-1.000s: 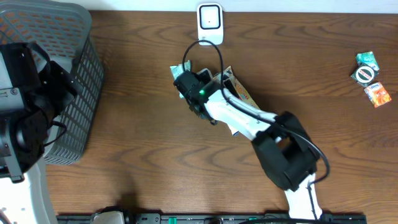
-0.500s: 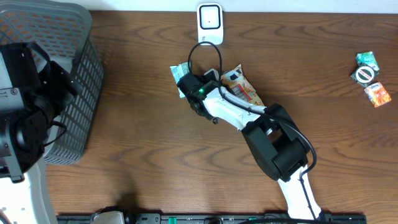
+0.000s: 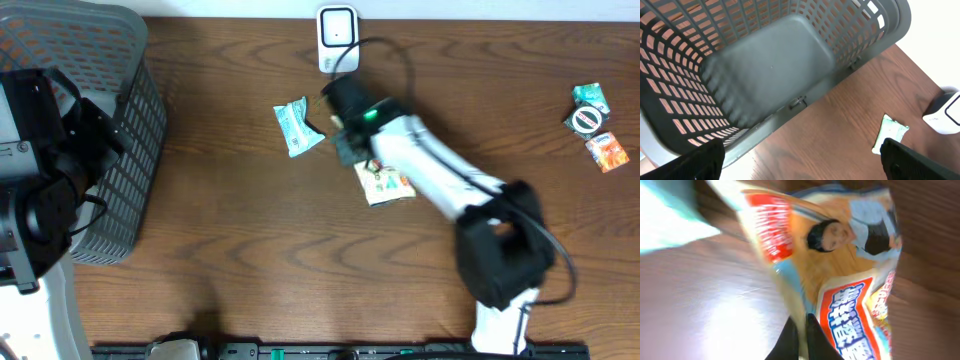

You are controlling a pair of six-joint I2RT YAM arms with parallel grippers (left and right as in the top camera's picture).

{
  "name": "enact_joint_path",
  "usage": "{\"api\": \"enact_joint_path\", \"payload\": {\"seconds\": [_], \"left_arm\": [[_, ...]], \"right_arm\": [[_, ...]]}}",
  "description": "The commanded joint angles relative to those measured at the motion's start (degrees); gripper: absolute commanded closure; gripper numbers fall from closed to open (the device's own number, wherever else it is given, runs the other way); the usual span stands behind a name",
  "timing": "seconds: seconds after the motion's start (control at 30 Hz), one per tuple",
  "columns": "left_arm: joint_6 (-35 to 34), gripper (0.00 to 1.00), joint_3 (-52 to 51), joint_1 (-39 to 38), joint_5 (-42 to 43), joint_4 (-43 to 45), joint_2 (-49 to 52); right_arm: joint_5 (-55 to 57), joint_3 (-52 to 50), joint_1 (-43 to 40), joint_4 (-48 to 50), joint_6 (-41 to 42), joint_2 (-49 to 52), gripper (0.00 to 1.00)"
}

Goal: Scan the item barcode

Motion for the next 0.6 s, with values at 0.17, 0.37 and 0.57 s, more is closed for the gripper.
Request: {"api": "enact_joint_path", "payload": {"seconds": [0.17,0.37,0.57], "left_arm": [[-0.5,0.02,0.42,0.28,-0.13,-0.15,0.04],[-0.5,0.02,0.42,0.28,-0.15,-0.15,0.04],[-0.5,0.02,0.42,0.28,-0.15,-0.13,0.04]], "right_arm": [[-49.4,-1.07,-14.56,-0.11,-10.43,-2.67,0.99],[-37.86,-1.86,-17.38,-3.65,-11.1,-1.9,0.7],[-22.03,-1.79,-11.76,-3.41,-8.72,-2.4,0.25]]}}
